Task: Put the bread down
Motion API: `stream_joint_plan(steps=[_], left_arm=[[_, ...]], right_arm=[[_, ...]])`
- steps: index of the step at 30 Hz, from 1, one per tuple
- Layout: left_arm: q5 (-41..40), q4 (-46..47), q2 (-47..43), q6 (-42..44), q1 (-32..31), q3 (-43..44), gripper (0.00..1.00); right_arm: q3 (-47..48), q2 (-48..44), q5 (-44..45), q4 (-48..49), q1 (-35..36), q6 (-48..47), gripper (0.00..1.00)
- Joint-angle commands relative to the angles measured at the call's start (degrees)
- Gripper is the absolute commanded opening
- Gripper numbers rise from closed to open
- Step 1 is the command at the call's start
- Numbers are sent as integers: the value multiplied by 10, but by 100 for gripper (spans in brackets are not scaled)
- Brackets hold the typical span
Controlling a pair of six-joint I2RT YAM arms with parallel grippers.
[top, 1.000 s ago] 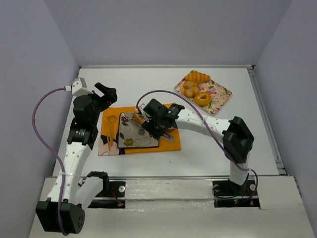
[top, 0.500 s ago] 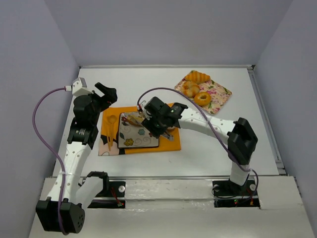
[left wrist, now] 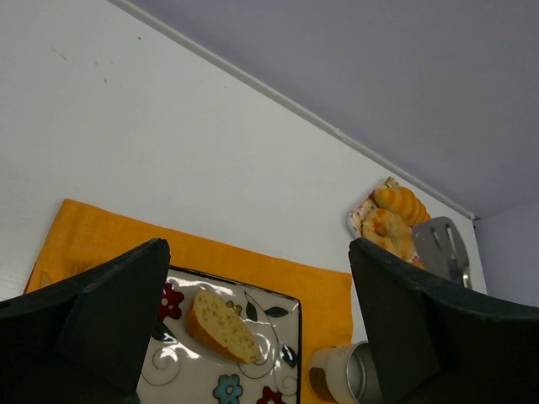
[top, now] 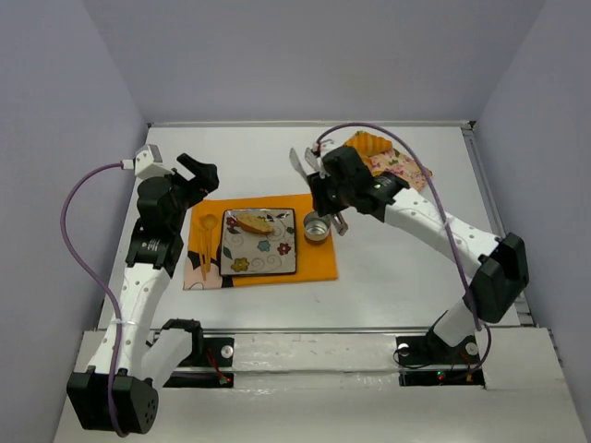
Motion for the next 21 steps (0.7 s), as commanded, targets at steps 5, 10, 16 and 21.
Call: stream_joint_plan(steps=[5, 10, 16, 21], left_arm=[[9, 21, 11, 1, 4, -3, 99], [13, 25, 16, 1, 4, -3, 99], [13, 29, 19, 1, 4, -5, 99], [13, 30, 20, 2, 4, -5, 99]], right_arm=[[-161, -162, 71, 24, -84, 101, 51], [-279, -236, 58, 9, -89, 166, 53], [-361, -211, 25, 6, -89, 225, 57], [-384, -186, 51, 3, -89, 251, 65]])
